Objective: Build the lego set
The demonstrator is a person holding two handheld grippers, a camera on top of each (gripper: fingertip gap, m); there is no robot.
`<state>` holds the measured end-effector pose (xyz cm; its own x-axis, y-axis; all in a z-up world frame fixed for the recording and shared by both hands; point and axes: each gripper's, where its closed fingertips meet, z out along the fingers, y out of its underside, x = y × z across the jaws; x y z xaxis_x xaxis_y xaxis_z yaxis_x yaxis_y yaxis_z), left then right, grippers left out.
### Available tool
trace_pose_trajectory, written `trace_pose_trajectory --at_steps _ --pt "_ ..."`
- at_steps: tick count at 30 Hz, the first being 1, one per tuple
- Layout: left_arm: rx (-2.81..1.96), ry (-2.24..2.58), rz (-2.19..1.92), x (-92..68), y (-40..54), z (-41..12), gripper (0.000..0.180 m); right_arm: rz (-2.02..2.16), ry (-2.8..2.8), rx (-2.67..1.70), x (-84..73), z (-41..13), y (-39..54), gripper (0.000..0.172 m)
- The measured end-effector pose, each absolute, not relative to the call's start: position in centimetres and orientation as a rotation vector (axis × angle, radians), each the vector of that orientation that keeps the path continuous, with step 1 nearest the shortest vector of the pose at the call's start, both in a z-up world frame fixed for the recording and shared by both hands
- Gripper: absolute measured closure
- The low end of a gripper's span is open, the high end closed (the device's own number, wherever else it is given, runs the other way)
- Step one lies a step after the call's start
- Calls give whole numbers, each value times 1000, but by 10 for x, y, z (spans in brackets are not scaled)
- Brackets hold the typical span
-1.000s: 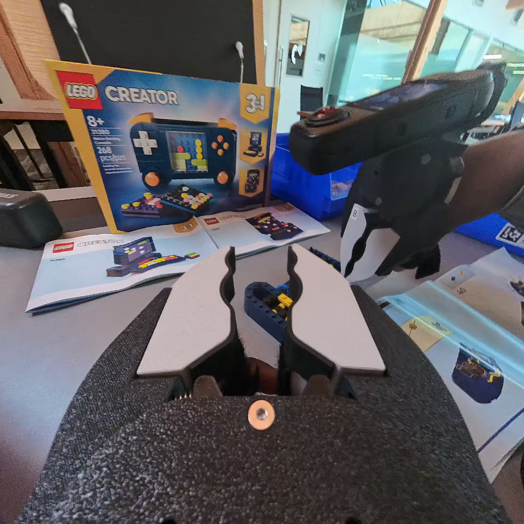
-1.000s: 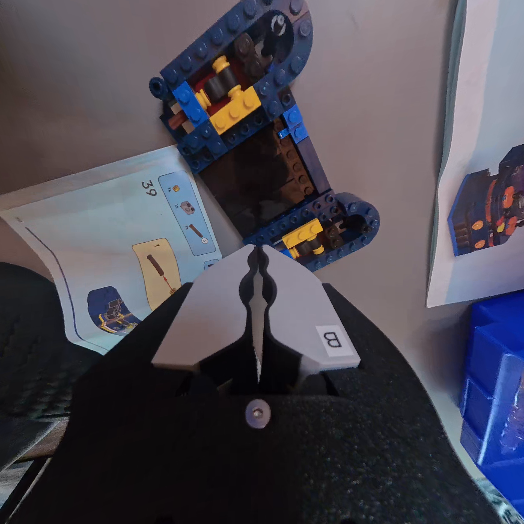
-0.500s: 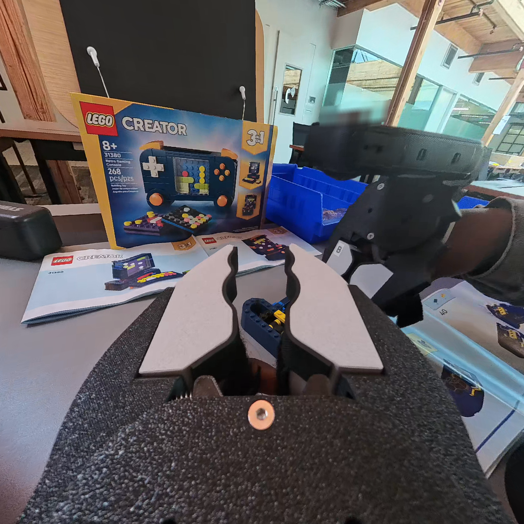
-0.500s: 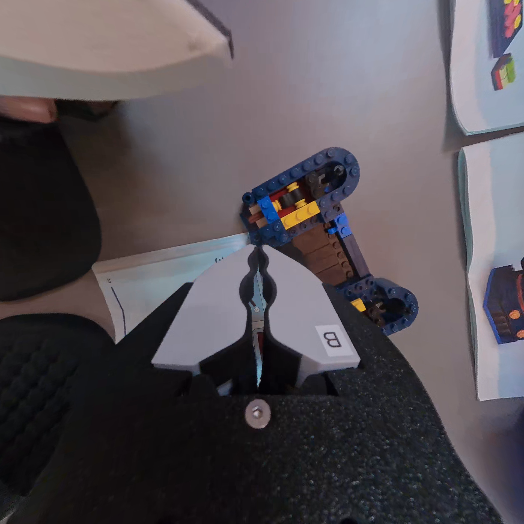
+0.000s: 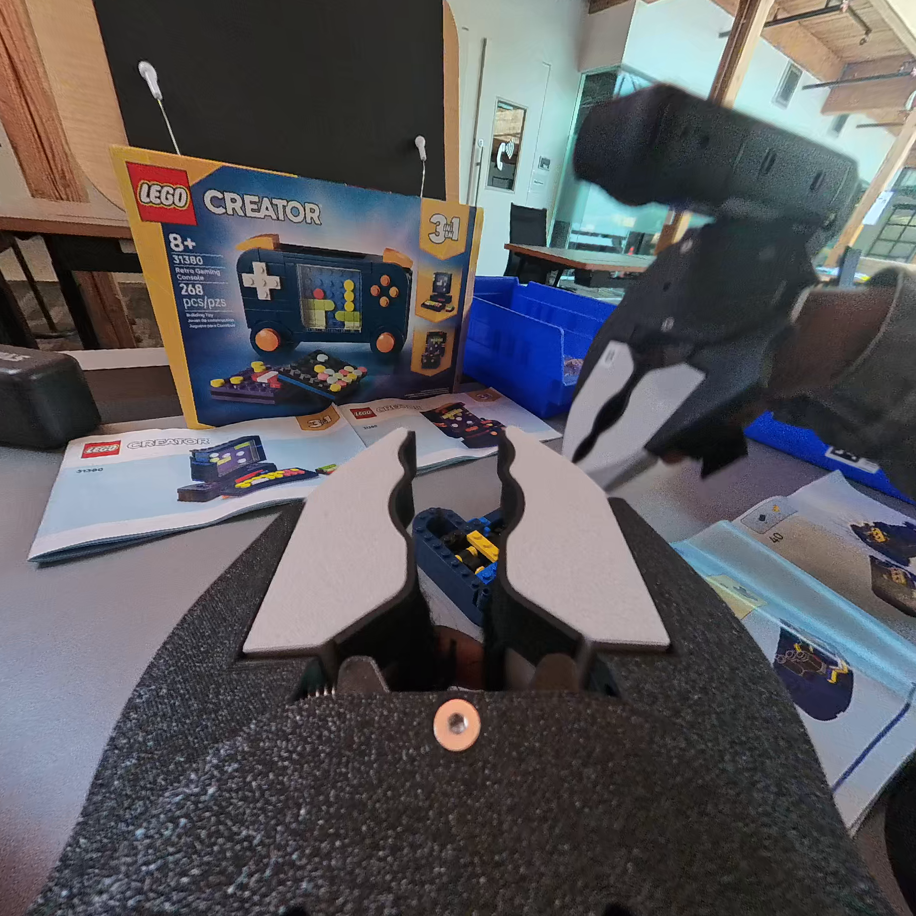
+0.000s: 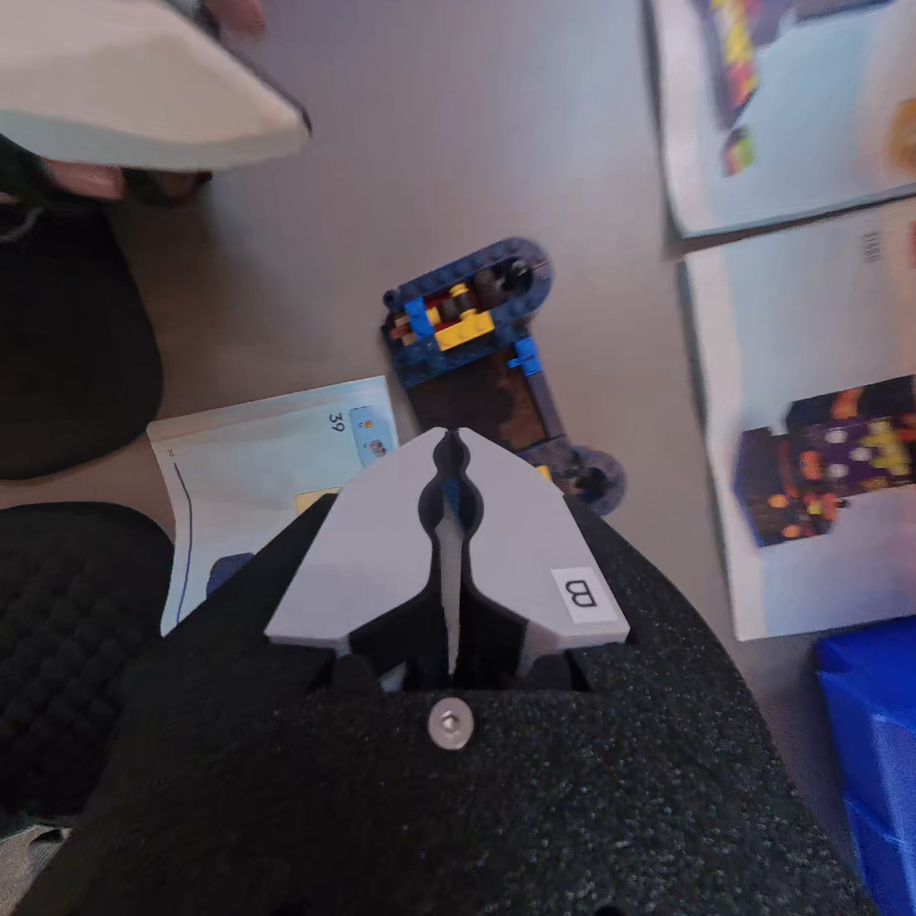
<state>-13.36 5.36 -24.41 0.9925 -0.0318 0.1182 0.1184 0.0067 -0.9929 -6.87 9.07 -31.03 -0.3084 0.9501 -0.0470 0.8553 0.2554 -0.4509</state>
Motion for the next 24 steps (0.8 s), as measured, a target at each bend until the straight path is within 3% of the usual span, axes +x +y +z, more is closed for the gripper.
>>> trace_pose_trajectory --at_steps 6,11,18,24 --pt "-1565 -65 -132 -133 54 -246 150 849 -2019 -1504 -68 -239 123 172" --pt "-1566 -55 -145 -130 55 -246 150 998 -1794 -1334 -42 -203 126 139" --pt "-1542 -59 -165 -129 54 -243 148 1009 -1595 -1305 11 -217 122 98" --pt "-1529 -17 -103 -130 55 -242 145 1129 -1311 -1332 62 -230 126 94"
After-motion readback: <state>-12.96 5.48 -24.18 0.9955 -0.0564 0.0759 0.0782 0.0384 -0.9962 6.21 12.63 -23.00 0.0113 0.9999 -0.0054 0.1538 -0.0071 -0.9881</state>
